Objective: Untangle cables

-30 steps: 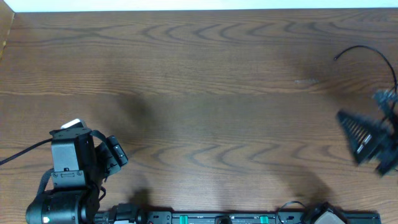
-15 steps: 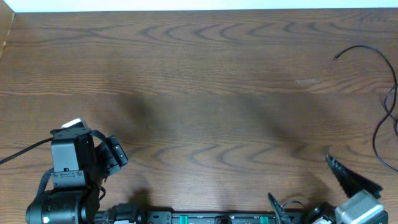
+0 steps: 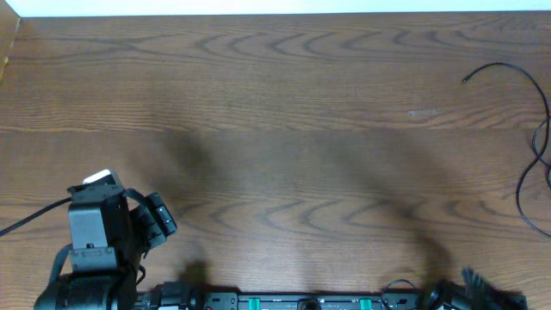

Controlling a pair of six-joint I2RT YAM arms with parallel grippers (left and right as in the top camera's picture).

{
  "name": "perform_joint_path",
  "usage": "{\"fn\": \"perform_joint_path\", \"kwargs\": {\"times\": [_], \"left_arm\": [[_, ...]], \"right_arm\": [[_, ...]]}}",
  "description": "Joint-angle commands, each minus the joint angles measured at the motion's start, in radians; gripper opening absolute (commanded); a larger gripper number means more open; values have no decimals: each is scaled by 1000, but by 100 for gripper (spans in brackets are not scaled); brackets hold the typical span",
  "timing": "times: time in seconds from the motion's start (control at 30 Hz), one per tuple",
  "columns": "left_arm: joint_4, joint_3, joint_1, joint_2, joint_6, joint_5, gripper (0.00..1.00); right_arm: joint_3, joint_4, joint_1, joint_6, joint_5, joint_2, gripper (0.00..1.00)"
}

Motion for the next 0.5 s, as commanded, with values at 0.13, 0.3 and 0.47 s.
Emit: {"fn": "perform_joint_path", "kwargs": {"times": [0.13, 0.3, 0.47], "left_arm": [[-2, 10, 4, -29, 7, -3, 91], [-2, 10, 4, -29, 6, -3, 91], [-3, 10, 4, -29, 6, -2, 91]], "right_arm": [[-3, -3, 148, 2, 254, -186, 99], [-12, -3, 157, 30, 389, -286, 99], [-37, -3, 156, 46, 364, -344, 99]]}}
